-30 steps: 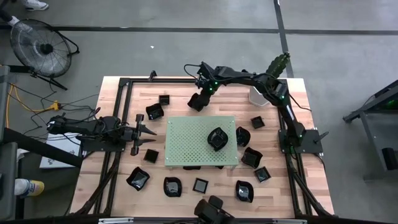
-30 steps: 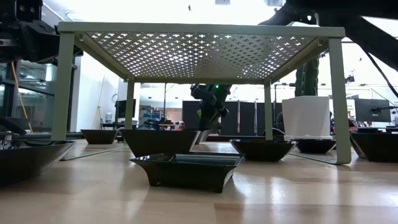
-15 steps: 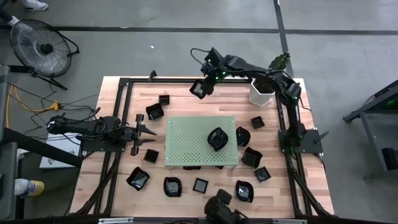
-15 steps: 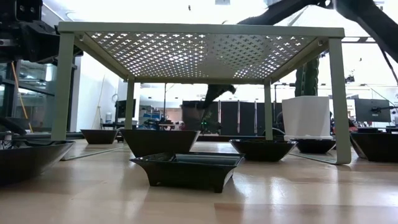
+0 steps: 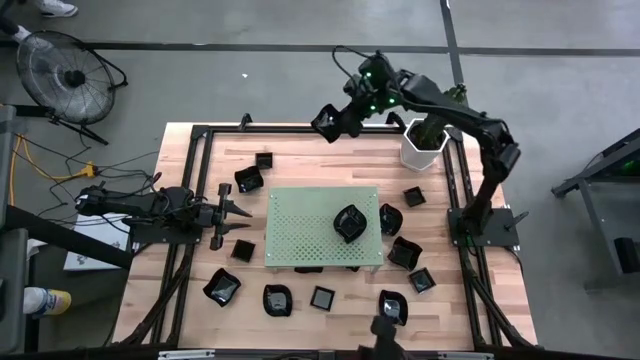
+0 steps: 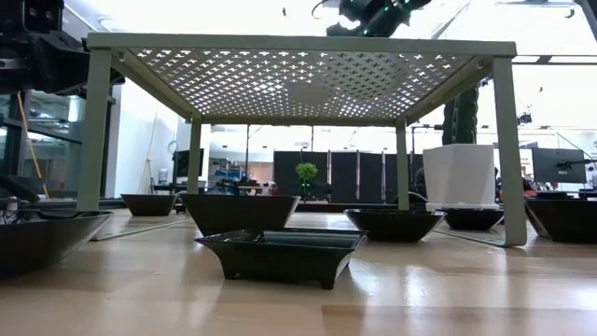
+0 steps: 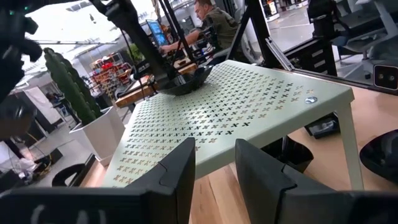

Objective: Pick & Place Mini shaped plates
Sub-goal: Put the black wave square shaped bowl on the shelf, then put the black square shaped plate on the shelf

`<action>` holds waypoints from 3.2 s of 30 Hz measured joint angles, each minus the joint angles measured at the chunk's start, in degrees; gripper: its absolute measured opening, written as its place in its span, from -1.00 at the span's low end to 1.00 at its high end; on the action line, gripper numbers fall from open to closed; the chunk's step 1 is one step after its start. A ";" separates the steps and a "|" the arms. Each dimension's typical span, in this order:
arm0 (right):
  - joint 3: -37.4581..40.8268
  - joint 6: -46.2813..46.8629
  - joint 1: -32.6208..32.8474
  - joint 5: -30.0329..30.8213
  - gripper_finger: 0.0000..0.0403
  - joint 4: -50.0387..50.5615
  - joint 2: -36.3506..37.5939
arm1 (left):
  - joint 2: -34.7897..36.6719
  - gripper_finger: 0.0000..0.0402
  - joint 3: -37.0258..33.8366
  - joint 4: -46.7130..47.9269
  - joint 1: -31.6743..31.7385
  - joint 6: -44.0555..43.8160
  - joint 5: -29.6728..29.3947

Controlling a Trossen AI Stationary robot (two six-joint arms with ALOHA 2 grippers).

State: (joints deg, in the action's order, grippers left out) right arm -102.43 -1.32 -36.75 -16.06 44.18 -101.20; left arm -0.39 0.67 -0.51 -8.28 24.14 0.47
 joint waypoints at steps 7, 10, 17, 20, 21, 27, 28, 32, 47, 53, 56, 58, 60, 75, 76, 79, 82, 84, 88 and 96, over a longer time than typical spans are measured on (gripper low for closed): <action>0.00 0.53 2.40 -7.02 -1.00 1.67 2.37 | -0.02 -0.45 0.00 0.00 0.01 0.00 0.00; 0.00 1.13 4.27 -8.04 -1.00 2.95 2.37 | 0.00 -0.45 0.00 0.02 0.00 0.00 0.00; 0.00 0.67 9.90 -8.41 -1.00 6.61 2.37 | -0.01 -0.45 0.00 0.00 -0.02 0.00 0.00; 0.04 -0.62 12.67 -8.60 -1.00 8.23 2.37 | 0.01 -0.45 0.00 0.01 -0.01 0.00 0.01; 0.07 -0.99 13.55 -8.60 -1.00 8.44 2.37 | -0.01 -0.45 0.00 0.02 0.00 0.00 0.00; 0.13 -1.68 18.06 -9.48 -1.00 8.75 2.35 | 0.00 -0.45 0.00 0.01 0.00 0.00 0.00; 0.13 -1.96 18.72 -9.50 -1.00 8.67 2.30 | -0.02 -0.45 0.00 0.00 0.01 0.00 0.00; 0.15 -2.58 21.04 -9.80 -1.00 7.04 1.41 | 0.00 -0.45 0.00 0.00 -0.01 0.00 0.00; 0.20 0.02 23.47 -12.97 -1.00 2.09 -4.77 | -0.01 -0.45 0.00 0.02 0.00 0.00 0.02; 0.20 1.51 24.70 -16.06 -1.00 2.07 -6.43 | -0.02 -0.45 0.00 0.02 0.01 0.00 0.02; 0.20 1.49 25.56 -16.09 -1.00 2.63 -6.96 | -0.02 -0.45 0.00 0.02 0.01 0.00 0.02; 0.20 1.47 26.08 -16.01 -1.00 2.21 -7.37 | 0.01 -0.45 0.00 0.01 0.01 0.00 0.02; 0.20 1.44 26.45 -15.89 -1.00 2.19 -7.83 | -0.02 -0.45 0.00 0.02 0.01 -0.01 0.02; 0.20 1.36 26.94 -10.99 -1.00 4.41 -9.17 | -0.01 -0.45 0.00 0.02 0.01 0.00 0.02; 0.20 1.36 26.94 -11.03 -1.00 4.60 -9.17 | -0.01 -0.45 0.00 0.02 0.01 0.00 0.02; 0.20 1.36 26.94 -11.03 -1.00 4.59 -9.17 | -0.01 -0.45 0.00 0.01 0.01 0.00 0.02; 0.20 1.51 26.94 -10.99 -1.00 4.57 -9.17 | -0.01 -0.45 0.00 0.02 0.01 0.00 0.02; 0.20 1.51 26.94 -10.92 -0.99 4.59 -9.17 | 0.00 -0.45 0.00 0.02 0.01 0.00 0.02; 0.20 1.55 26.94 -10.90 -0.93 4.59 -9.17 | -0.01 -0.45 0.00 0.02 0.01 0.00 0.02; 0.17 2.80 26.90 -10.88 -0.74 4.62 -9.17 | -0.02 -0.45 0.00 0.02 0.01 0.00 0.02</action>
State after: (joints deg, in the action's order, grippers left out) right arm -102.26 1.48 -9.85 -26.94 48.80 -110.37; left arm -0.40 0.67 -0.49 -8.27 24.14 0.49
